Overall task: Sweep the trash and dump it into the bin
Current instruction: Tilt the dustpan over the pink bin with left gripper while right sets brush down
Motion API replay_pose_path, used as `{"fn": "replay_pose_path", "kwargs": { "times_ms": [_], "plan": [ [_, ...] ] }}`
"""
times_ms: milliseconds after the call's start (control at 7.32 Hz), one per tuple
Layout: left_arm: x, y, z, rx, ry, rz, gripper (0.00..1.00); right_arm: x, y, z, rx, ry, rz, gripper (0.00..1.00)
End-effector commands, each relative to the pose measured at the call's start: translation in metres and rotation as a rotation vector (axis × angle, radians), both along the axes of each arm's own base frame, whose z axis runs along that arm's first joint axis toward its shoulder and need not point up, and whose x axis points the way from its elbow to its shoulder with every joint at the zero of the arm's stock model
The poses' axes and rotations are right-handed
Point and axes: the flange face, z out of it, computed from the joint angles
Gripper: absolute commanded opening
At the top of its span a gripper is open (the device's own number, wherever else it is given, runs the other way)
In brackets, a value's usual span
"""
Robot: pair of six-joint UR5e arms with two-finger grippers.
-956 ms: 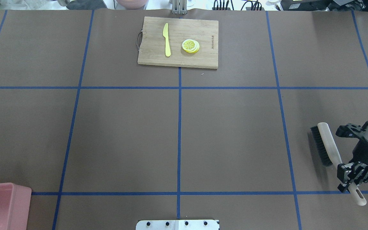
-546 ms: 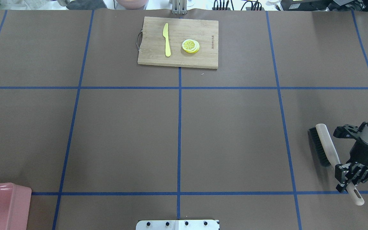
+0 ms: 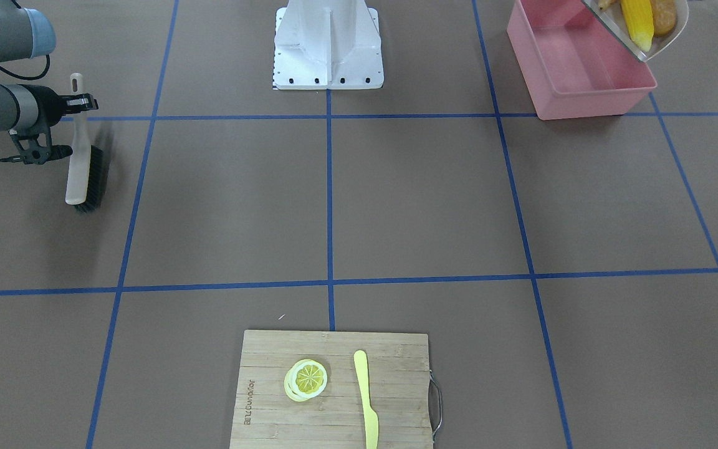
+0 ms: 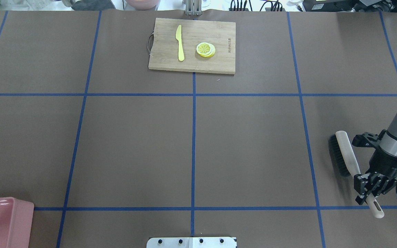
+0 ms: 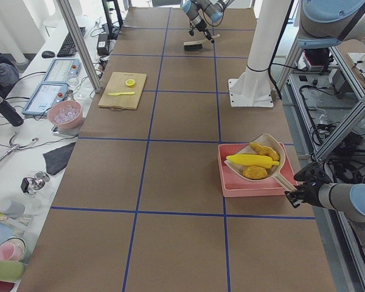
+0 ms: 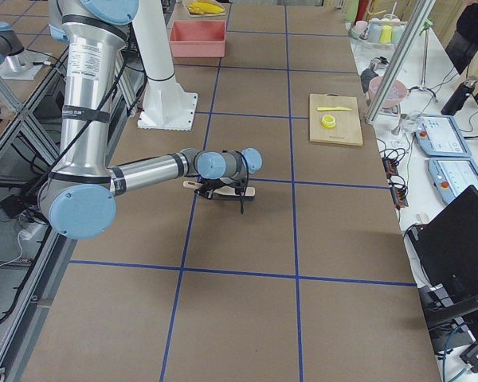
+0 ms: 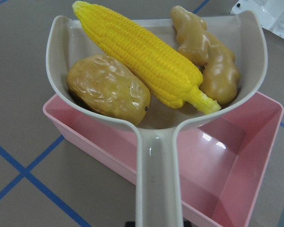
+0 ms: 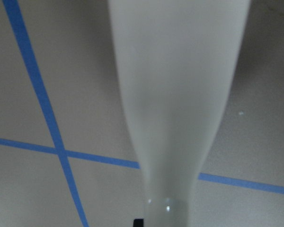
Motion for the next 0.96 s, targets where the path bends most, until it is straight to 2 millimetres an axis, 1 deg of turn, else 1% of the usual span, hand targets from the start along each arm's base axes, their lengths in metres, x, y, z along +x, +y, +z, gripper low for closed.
{"fn": "replay_pose_path", "kwargs": {
  "times_ms": [0,137,273,546,683,819],
  "plan": [
    [0.003,-0.007,-0.008,-0.019,-0.070,0.030,0.17,-0.002,-0.001,-0.002,-0.003,0.005,0.003,0.68],
    [0.003,-0.005,-0.026,-0.013,-0.098,0.052,0.17,-0.002,-0.001,-0.003,0.003,0.005,0.003,1.00],
    [0.001,0.000,-0.029,-0.005,-0.106,0.057,0.17,-0.002,-0.001,-0.005,0.008,0.000,0.002,1.00],
    [-0.003,0.012,-0.023,0.018,-0.160,0.116,0.17,-0.002,-0.001,-0.007,0.009,-0.005,0.002,1.00],
    [-0.005,0.018,-0.024,0.028,-0.183,0.144,0.17,-0.001,0.000,-0.007,0.004,-0.005,0.004,1.00],
    [-0.005,0.018,-0.029,0.026,-0.207,0.169,0.17,0.012,-0.009,-0.006,0.002,0.001,0.039,1.00]
  ]
}}
